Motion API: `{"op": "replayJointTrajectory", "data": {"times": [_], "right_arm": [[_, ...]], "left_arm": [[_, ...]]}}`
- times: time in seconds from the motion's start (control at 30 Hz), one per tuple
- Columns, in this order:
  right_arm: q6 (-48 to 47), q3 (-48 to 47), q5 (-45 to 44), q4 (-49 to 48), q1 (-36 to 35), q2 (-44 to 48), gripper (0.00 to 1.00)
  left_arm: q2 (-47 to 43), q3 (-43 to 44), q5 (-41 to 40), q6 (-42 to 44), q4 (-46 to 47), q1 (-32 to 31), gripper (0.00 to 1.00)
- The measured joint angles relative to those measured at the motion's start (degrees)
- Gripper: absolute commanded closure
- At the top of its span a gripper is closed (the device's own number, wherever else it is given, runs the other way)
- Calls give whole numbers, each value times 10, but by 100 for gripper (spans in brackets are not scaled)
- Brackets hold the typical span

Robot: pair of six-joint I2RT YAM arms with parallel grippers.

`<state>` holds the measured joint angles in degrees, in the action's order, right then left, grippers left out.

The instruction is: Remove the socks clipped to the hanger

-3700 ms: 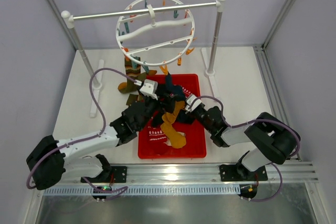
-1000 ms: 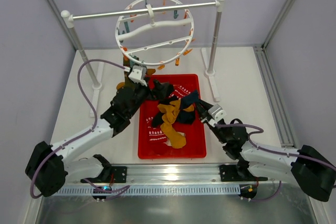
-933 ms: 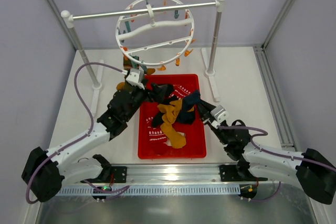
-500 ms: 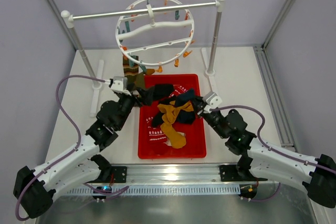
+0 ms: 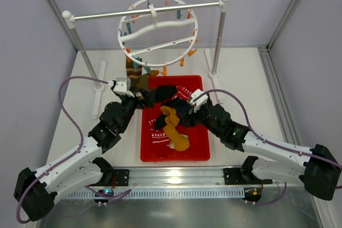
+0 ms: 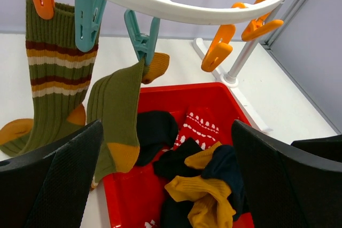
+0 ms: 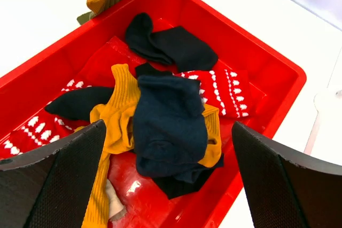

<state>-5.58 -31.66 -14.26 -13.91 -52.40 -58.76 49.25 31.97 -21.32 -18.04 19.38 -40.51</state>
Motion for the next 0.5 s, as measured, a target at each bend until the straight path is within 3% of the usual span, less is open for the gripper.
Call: {"op": "replayJointTrajectory", "data": {"times": [0.33,0.5], "right_arm": [[10,33,31,-48,0,85,0],[10,29,105,-132,0,10,0]], "left_arm": [[-18,-6,-23,0,0,0,0],[-28,-14,-36,0,0,0,0]]}}
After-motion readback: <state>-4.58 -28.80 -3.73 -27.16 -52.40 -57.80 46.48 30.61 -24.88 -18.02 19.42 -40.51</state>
